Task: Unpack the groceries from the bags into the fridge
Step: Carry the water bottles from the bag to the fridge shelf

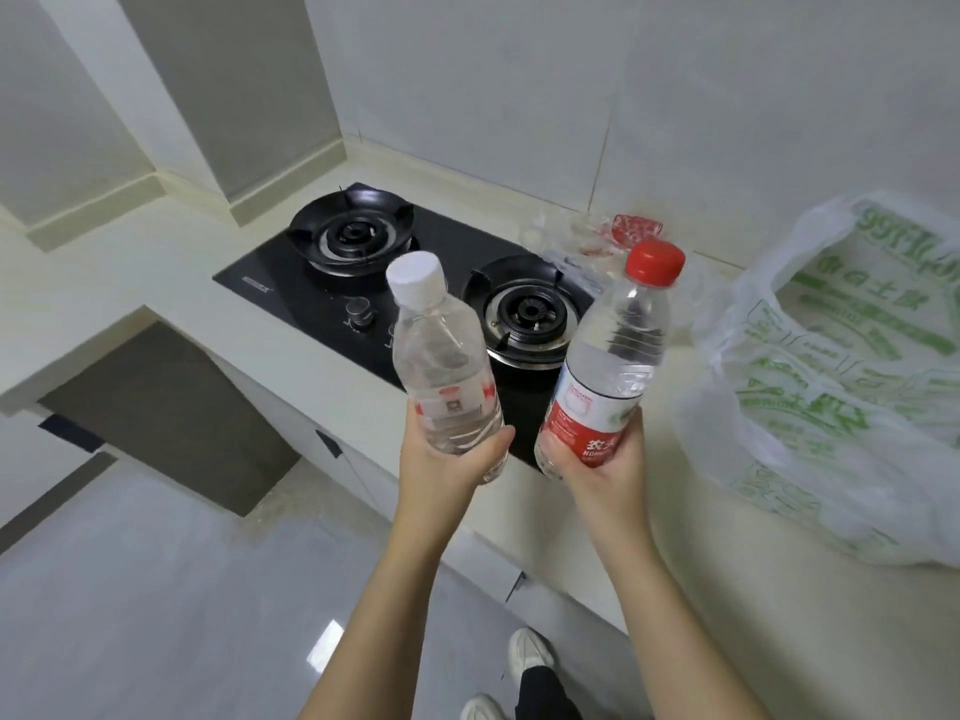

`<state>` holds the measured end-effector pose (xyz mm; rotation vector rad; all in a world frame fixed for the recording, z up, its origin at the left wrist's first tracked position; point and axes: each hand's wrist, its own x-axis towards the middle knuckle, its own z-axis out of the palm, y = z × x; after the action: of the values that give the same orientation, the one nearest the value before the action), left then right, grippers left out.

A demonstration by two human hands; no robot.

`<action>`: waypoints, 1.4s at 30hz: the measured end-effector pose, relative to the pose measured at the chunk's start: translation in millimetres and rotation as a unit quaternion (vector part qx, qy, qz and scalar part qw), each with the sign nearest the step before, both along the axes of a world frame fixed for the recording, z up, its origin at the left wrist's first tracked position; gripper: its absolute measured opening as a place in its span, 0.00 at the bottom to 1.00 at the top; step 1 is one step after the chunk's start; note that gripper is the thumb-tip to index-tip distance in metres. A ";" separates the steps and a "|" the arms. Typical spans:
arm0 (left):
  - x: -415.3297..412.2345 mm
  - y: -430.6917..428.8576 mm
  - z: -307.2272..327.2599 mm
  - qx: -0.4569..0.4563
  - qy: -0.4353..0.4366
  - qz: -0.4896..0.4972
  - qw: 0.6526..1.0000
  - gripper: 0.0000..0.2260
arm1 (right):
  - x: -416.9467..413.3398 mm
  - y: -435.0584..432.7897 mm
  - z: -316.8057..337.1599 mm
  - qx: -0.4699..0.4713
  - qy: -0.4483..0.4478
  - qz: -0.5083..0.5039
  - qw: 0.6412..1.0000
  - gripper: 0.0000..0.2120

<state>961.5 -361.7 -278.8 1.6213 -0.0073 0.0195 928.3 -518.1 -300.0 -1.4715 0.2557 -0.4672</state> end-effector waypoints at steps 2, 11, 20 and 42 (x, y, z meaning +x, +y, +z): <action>-4.0 11.7 14.4 -0.012 -0.011 0.010 1.000 0.27 | 1.3 11.1 19.4 0.008 -0.019 0.020 1.000 0.27; -29.7 80.4 62.3 -0.094 -0.060 0.115 0.987 0.31 | 21.4 64.0 73.4 0.040 -0.067 0.111 0.991 0.30; -58.8 168.8 96.9 -0.098 -0.120 0.267 0.951 0.35 | 36.5 157.0 107.0 0.004 -0.100 0.287 0.953 0.26; -258.2 238.4 141.4 0.081 -0.166 0.767 0.615 0.30 | -46.8 421.6 140.0 0.062 -0.105 0.792 0.598 0.26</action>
<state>703.4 -123.3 -137.5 1.2960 1.1310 1.6875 881.6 -96.5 -160.0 -0.9600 -1.1785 0.8515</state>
